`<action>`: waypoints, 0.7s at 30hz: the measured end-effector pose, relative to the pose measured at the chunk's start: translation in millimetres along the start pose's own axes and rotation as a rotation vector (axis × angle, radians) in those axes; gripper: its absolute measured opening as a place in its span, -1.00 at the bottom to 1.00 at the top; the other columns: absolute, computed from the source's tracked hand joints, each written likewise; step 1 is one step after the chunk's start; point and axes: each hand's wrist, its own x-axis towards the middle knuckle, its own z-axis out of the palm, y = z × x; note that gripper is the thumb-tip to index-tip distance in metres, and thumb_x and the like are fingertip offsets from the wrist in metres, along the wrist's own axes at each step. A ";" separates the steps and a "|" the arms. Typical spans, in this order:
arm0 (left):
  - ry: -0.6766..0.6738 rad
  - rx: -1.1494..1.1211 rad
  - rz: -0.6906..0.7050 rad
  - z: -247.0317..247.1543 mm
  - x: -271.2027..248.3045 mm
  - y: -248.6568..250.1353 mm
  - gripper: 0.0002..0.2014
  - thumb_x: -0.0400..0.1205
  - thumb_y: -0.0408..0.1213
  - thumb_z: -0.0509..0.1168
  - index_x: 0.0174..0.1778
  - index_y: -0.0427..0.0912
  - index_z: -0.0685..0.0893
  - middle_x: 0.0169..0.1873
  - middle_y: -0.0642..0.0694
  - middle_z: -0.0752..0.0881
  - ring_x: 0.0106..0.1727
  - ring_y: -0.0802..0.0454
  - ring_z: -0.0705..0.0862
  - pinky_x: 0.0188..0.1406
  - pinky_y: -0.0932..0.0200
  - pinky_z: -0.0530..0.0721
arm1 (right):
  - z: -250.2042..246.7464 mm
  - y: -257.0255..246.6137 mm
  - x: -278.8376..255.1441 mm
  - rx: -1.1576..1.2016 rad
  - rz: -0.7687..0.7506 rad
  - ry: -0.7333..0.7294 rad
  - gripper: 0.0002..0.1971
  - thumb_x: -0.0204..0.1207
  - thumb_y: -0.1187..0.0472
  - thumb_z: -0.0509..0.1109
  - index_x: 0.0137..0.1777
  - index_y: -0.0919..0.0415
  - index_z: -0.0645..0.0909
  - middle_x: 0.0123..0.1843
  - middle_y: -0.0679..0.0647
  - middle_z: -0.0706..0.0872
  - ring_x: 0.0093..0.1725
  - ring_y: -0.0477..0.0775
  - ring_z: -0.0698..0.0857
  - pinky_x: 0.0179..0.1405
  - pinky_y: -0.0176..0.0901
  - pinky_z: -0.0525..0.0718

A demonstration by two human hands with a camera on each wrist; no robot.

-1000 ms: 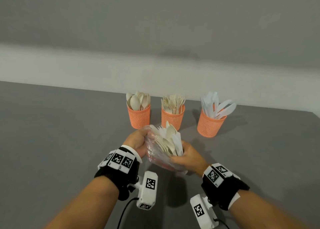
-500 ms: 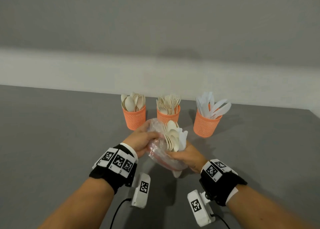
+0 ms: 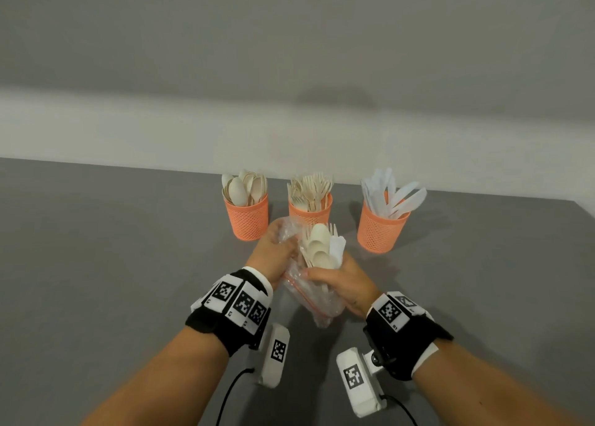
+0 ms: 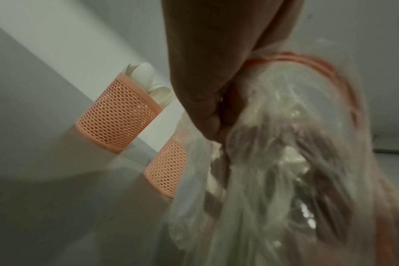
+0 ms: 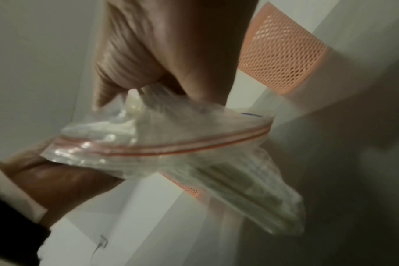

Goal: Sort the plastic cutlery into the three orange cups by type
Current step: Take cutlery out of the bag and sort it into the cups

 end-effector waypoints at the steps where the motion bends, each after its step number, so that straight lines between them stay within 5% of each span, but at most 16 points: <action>1: 0.040 -0.011 0.008 -0.5 0.8 1.1 -0.66 0.63 -0.42 0.19 0.33 -0.12 0.46 0.17 -0.24 0.68 0.12 -0.19 0.70 0.20 -0.19 0.66 | -1.1 0.2 1.1 0.018 -0.006 0.019 -0.63 0.16 0.35 0.53 0.01 0.18 0.65 -0.04 0.21 0.75 0.06 0.22 0.73 0.21 0.17 0.66; 4: 0.170 -0.098 0.001 -10.0 4.5 0.3 -0.71 0.63 -0.43 0.19 0.24 -0.08 0.48 0.15 -0.23 0.66 0.13 -0.21 0.68 0.21 -0.16 0.65 | -7.5 -0.6 3.7 0.111 0.005 0.061 -0.49 0.13 0.36 0.49 0.16 0.28 0.59 0.05 0.27 0.72 0.18 0.31 0.69 0.29 0.21 0.62; 9: 0.178 0.070 -0.027 -25.1 4.9 -9.8 -0.53 0.62 -0.35 0.21 0.47 -0.09 0.37 0.27 -0.20 0.62 0.23 -0.23 0.65 0.26 -0.23 0.62 | -17.6 -2.5 6.7 0.407 -0.018 0.119 -0.52 0.23 0.39 0.40 0.22 0.38 0.60 0.16 0.30 0.72 0.22 0.24 0.69 0.26 0.10 0.64; 16: 0.266 0.779 -0.143 -67.1 11.7 -32.7 -0.57 0.63 -0.35 0.17 0.44 -0.30 0.37 0.30 -0.30 0.59 0.33 -0.31 0.56 0.31 -0.03 0.52 | -39.9 -38.0 11.7 0.574 -0.117 0.307 -0.85 0.54 0.38 0.19 0.00 0.38 0.57 -0.24 0.17 0.73 -0.22 0.03 0.72 -0.09 -0.13 0.69; 18: 0.338 0.775 -0.244 -72.4 11.1 -35.8 -0.64 0.63 -0.38 0.14 0.33 -0.41 0.35 0.30 -0.44 0.54 0.35 -0.40 0.52 0.31 -0.10 0.45 | -44.7 -43.5 14.3 0.552 -0.151 0.366 -0.82 0.53 0.38 0.21 0.10 0.38 0.51 -0.25 0.20 0.69 -0.32 0.04 0.70 -0.24 -0.17 0.74; 20: 0.342 0.738 -0.291 -73.4 9.1 -31.6 -0.79 0.62 -0.38 0.14 0.11 -0.42 0.36 0.30 -0.53 0.50 0.34 -0.47 0.50 0.32 -0.16 0.46 | -45.5 -48.1 14.6 0.458 -0.142 0.367 -0.90 0.52 0.39 0.23 -0.04 0.38 0.56 -0.28 0.19 0.70 -0.32 0.07 0.68 -0.26 -0.15 0.73; 21: 0.348 0.742 -0.276 -72.8 6.4 -27.6 -0.73 0.60 -0.34 0.18 0.14 -0.39 0.35 0.29 -0.50 0.50 0.31 -0.46 0.51 0.31 -0.17 0.47 | -43.9 -50.9 13.6 0.398 -0.135 0.352 -0.89 0.52 0.39 0.24 -0.13 0.36 0.60 -0.30 0.18 0.72 -0.31 0.07 0.69 -0.23 -0.13 0.70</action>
